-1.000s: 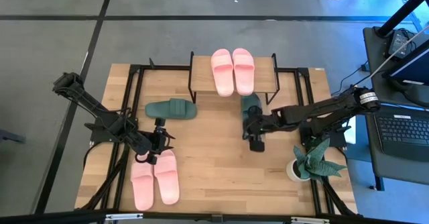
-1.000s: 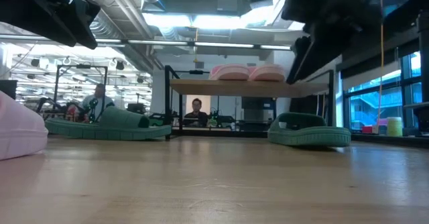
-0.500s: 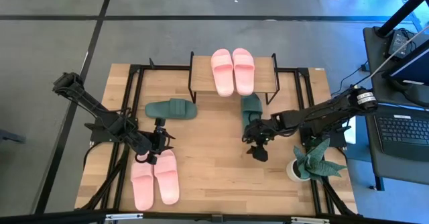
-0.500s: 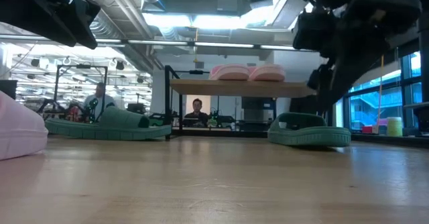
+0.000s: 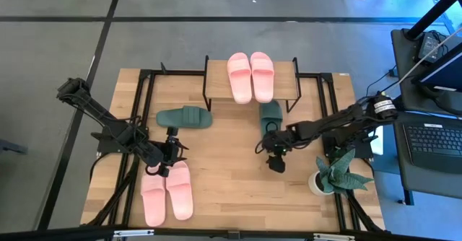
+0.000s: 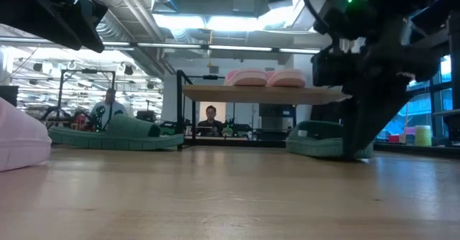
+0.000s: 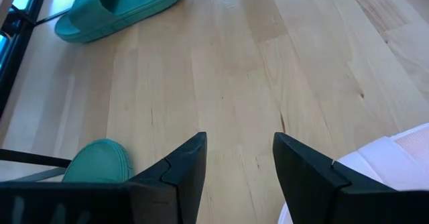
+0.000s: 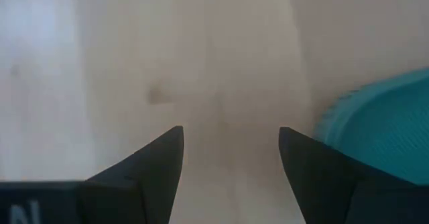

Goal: Pick and place slides into the shelf
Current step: Put the green slipper under the shelf

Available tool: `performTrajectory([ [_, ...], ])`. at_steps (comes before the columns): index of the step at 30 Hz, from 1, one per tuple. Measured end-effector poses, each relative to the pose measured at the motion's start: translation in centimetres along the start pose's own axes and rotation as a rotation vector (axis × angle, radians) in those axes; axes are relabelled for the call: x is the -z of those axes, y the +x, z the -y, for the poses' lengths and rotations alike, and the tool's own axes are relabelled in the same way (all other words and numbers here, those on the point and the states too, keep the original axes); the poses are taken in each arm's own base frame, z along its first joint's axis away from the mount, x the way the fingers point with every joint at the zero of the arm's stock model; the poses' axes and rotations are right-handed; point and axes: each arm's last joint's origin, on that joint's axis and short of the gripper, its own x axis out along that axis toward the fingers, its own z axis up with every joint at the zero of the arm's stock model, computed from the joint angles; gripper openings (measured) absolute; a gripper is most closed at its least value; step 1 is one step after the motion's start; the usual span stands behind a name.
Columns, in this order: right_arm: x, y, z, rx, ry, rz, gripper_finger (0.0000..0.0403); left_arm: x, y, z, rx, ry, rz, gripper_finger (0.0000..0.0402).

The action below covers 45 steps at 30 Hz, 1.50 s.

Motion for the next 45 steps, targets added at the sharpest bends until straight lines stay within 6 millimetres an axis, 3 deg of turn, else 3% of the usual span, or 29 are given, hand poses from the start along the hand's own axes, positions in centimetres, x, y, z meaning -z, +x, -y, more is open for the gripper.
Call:
performTrajectory([
  [26,-1.9,-1.0,7.7,0.368,0.01,0.081,0.0245,0.0,0.0,0.0,0.0,0.0,-0.003,0.0164],
  [38,-1.9,-1.1,8.0,0.364,0.012,0.081,0.0245,0.0,0.0,0.0,0.0,-0.002,-0.002,0.0164],
  [45,-3.2,-1.3,6.3,0.322,-0.04,0.131,0.0245,0.0,0.0,0.0,0.0,-0.003,0.0,0.0164],
])
